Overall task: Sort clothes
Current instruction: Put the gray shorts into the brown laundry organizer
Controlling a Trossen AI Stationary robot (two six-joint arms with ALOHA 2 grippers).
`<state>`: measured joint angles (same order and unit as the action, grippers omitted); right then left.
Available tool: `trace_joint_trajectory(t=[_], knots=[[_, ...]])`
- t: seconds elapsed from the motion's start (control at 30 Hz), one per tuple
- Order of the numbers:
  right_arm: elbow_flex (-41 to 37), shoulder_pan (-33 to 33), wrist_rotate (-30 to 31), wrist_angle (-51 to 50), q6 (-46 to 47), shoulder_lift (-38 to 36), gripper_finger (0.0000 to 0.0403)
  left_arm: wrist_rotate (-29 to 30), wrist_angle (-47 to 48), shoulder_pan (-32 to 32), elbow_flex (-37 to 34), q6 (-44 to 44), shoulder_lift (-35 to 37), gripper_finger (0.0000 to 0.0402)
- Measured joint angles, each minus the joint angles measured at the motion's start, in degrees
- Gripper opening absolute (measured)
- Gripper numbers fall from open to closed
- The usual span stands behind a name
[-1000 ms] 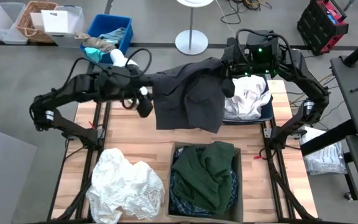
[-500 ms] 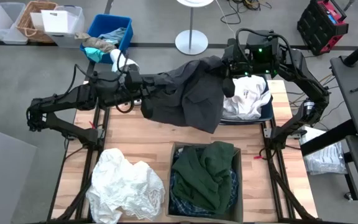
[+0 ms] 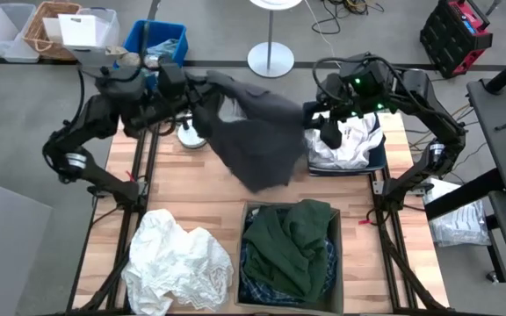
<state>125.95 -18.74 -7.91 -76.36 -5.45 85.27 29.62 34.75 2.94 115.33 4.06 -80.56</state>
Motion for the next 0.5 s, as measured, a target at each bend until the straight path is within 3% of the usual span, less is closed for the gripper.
trace_joint_trajectory(t=[0.23, 0.5], knots=[[1.8, 0.0, 0.1, 8.1, 3.5, 0.0, 0.0278, 2.6, 14.5, 0.0, 19.3, 1.2, -12.6, 0.0], [2.3, 1.6, -1.1, 15.7, 4.0, 3.2, 0.034, 2.8, 14.5, 0.5, 15.3, -0.3, -15.0, 0.0]])
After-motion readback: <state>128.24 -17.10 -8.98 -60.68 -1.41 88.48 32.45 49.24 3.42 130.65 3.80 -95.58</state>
